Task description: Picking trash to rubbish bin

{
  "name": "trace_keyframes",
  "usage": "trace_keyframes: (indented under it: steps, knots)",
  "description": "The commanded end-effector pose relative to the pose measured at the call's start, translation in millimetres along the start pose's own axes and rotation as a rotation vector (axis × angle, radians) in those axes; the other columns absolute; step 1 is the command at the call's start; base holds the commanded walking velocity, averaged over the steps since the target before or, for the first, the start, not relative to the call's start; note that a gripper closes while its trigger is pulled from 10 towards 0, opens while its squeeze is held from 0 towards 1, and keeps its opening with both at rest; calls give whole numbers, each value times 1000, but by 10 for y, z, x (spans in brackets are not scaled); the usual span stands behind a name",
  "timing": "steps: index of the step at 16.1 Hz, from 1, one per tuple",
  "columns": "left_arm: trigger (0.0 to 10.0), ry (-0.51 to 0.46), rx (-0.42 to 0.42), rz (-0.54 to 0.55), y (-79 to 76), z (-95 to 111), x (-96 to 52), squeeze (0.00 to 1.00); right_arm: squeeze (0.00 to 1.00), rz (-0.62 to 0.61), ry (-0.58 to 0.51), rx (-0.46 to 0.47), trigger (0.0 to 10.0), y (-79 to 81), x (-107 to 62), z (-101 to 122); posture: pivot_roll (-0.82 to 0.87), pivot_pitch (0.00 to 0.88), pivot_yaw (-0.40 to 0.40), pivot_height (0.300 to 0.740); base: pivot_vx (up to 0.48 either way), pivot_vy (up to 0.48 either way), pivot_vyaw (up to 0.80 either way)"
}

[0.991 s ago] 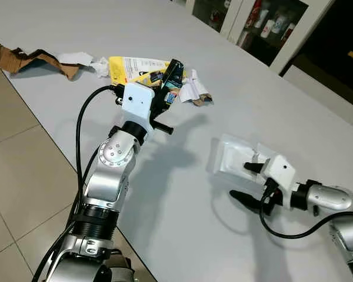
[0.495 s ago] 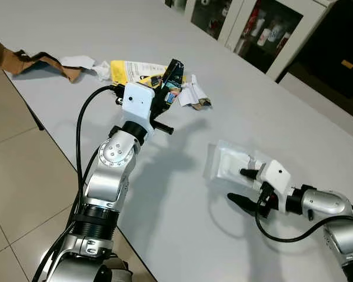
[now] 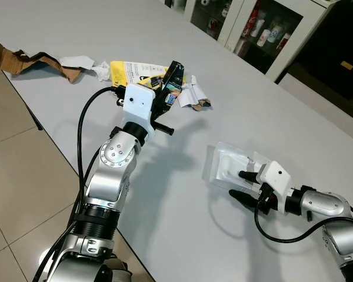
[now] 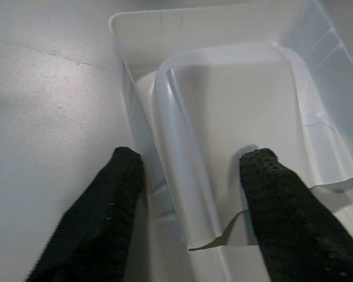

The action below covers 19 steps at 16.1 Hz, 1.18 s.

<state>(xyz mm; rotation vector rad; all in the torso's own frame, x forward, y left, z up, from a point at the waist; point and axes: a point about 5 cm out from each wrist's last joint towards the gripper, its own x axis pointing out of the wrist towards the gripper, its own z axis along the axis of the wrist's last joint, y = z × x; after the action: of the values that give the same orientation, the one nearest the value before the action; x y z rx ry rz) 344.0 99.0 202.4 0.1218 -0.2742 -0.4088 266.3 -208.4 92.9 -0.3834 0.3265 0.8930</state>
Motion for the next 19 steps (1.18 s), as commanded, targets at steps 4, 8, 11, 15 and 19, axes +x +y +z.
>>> trace_keyframes:
  steps: [4, 8, 11, 15, 19]
  knots:
    - [10000, -22, -2, -23, -73, 44, 53, 0, 0, 33, 155, 83, 0, 150, 12, -370, 227, 185, -158, 740, 0, 0, 0]
    - [10000, -23, -4, -20, -74, 45, 55, 0, 0, -31, 67, 73, 0, 50, 12, -177, 226, 184, -159, 740, 0, 0, 0]
    - [10000, -28, -7, -20, -75, 51, 61, 0, 0, -77, -21, 54, 0, -7, 14, 41, 226, 184, -159, 740, 0, 0, 0]
    - [10000, -29, -10, -22, -97, 47, 88, 0, 0, -172, -90, 32, 10000, -100, -27, 208, 208, 173, -154, 740, 0, 0, 0]
    - [10000, -29, -10, -14, -110, 30, 94, 0, 0, -247, -153, 33, 10000, -85, -74, 350, 195, 168, -148, 740, 0, 0, 0]
